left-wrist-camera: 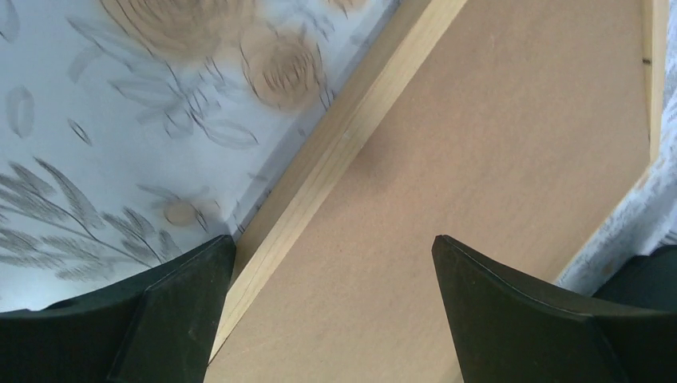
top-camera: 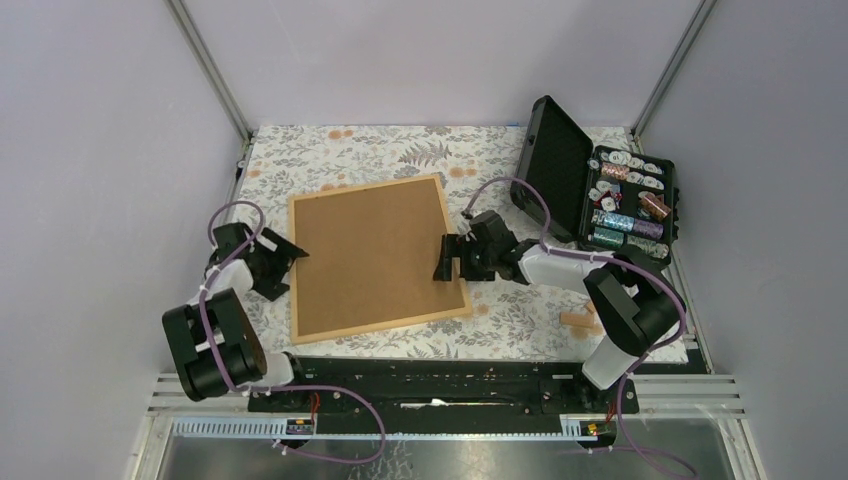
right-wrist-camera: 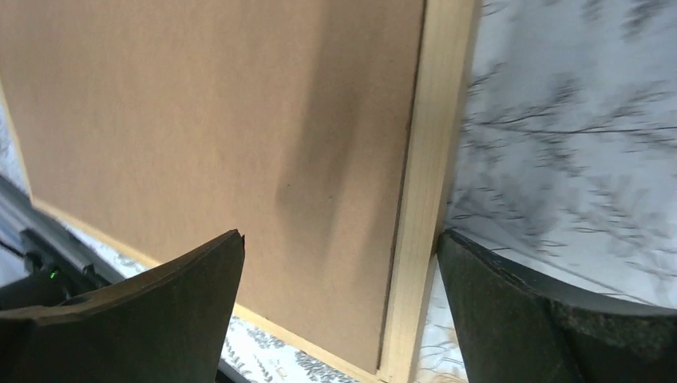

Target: Put the photo into the frame

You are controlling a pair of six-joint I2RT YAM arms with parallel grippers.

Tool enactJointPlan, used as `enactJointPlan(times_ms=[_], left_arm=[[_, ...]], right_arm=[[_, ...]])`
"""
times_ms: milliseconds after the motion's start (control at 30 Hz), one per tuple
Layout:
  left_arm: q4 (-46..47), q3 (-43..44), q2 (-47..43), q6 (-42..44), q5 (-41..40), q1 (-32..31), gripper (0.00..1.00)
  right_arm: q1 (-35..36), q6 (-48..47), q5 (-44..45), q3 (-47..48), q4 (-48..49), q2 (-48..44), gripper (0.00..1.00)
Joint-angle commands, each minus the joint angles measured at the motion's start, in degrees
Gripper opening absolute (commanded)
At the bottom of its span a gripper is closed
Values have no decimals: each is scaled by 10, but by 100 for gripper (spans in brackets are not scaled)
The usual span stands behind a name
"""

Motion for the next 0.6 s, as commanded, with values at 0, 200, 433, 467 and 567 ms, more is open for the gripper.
enactJointPlan(times_ms=[0, 200, 433, 467, 567], left_arm=[[-34, -51, -35, -71, 59, -51, 99], [-127, 33, -5, -14, -2, -108, 99], [-204, 125, -22, 36, -80, -107, 99], [-203, 123, -23, 37, -72, -107, 99], [-202, 107, -25, 31, -46, -107, 99]], right_arm=[[-32, -26, 56, 35, -62, 20, 99], [-44, -78, 110, 57, -110, 22, 100], [-44, -101, 116, 67, -145, 14, 100], [-44, -103, 113, 67, -148, 9, 99], [-44, -102, 106, 60, -146, -13, 95]])
